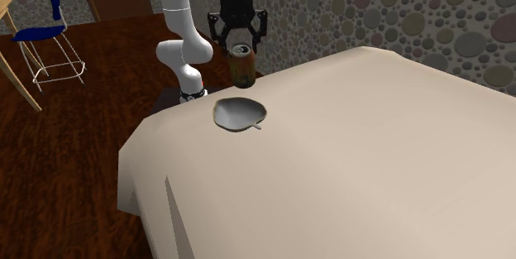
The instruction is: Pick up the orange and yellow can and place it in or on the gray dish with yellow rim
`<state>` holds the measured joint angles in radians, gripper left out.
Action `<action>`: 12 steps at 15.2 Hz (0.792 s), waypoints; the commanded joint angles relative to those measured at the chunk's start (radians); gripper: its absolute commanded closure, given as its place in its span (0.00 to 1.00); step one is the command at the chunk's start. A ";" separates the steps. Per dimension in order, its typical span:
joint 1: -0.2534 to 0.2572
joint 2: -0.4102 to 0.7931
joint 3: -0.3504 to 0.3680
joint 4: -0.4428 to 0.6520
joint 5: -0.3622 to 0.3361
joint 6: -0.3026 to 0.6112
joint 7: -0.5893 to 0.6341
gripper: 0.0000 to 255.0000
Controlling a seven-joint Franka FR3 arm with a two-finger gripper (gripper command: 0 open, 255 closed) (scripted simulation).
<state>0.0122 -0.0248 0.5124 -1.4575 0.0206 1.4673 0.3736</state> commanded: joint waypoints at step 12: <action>-0.018 -0.094 -0.028 -0.251 0.046 0.168 -0.056 1.00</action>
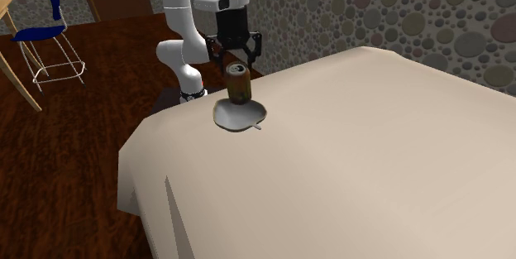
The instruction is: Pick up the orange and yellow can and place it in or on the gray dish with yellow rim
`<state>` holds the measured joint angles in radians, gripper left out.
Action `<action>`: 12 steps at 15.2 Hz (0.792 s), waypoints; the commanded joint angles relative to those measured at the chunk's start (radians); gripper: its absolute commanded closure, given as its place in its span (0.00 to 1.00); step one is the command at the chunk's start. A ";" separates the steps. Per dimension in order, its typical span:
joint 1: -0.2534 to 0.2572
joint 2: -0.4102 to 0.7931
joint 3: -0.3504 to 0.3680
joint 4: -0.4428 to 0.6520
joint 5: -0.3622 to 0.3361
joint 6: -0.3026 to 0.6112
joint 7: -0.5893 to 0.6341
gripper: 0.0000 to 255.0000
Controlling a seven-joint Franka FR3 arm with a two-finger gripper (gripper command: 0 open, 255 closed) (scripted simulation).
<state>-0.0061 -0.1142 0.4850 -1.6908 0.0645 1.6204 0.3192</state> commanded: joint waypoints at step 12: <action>0.001 -0.022 -0.001 -0.136 0.011 0.117 -0.010 1.00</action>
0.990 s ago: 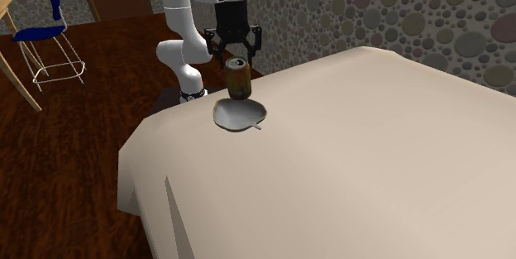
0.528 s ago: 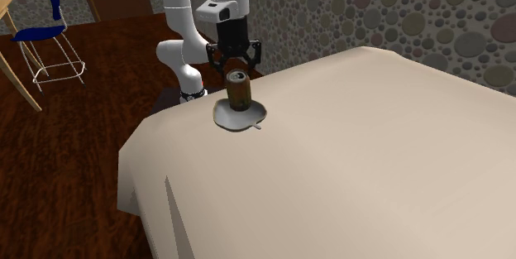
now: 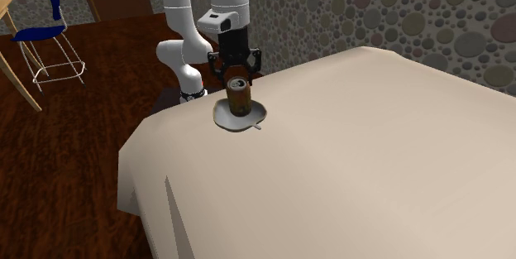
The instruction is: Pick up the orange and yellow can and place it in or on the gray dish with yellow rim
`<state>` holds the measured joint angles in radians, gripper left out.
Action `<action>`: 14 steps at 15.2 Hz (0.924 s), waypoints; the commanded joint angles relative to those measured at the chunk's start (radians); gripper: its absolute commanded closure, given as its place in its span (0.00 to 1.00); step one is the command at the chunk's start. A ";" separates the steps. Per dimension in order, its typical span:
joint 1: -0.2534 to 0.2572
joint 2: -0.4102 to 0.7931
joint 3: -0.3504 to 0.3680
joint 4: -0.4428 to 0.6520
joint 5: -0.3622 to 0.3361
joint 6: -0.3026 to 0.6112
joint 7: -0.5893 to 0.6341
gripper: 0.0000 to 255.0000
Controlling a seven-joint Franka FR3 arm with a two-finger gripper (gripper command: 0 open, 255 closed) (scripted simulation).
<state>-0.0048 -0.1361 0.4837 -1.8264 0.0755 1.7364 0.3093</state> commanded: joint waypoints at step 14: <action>-0.002 0.019 0.000 0.147 -0.010 -0.129 0.008 0.00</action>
<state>-0.0067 -0.1212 0.4833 -1.6979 0.0675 1.6233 0.3167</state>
